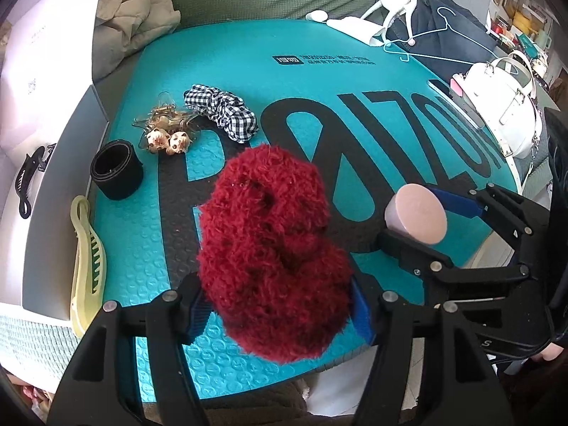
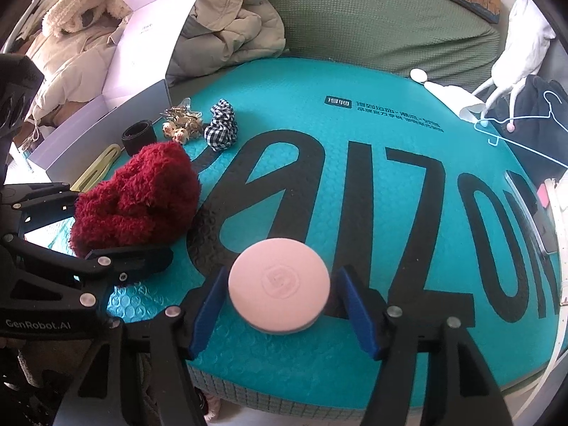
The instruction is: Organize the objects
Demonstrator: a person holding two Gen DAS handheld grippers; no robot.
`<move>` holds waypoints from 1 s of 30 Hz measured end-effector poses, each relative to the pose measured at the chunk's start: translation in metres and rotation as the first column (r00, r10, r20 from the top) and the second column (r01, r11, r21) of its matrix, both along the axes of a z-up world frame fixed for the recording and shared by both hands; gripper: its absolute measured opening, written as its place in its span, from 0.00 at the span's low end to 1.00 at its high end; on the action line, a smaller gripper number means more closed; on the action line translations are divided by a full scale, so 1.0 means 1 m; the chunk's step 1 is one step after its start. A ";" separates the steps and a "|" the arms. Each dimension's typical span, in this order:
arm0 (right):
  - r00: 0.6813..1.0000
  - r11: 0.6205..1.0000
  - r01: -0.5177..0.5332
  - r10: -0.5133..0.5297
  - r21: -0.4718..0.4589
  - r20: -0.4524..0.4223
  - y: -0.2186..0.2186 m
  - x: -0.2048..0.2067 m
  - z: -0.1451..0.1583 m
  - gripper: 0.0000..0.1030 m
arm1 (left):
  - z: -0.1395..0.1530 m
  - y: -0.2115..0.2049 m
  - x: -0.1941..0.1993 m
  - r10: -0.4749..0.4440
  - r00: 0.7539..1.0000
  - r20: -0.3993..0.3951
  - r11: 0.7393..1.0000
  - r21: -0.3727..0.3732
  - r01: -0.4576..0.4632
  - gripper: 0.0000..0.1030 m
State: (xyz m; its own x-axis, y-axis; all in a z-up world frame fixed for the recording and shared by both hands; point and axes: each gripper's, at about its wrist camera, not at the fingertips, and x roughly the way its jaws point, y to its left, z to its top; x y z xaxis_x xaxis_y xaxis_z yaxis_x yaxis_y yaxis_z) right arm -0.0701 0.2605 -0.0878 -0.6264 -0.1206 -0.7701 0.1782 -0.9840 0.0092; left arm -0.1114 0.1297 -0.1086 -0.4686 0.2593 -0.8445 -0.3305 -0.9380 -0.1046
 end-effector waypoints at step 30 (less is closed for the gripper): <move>0.995 0.995 -0.093 0.094 0.029 -0.031 -0.027 0.014 0.034 0.50 | 0.036 -0.046 0.036 0.101 0.995 -0.025 0.993 0.060 -0.100 0.33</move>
State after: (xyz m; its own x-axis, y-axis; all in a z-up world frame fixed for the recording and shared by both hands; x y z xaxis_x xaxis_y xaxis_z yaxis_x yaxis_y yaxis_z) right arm -0.0566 0.2335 -0.0536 -0.6378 -0.1593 -0.7536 0.2693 -0.9628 -0.0244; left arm -0.0752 0.0839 -0.0722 -0.5179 0.2584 -0.8155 -0.2383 -0.9591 -0.1526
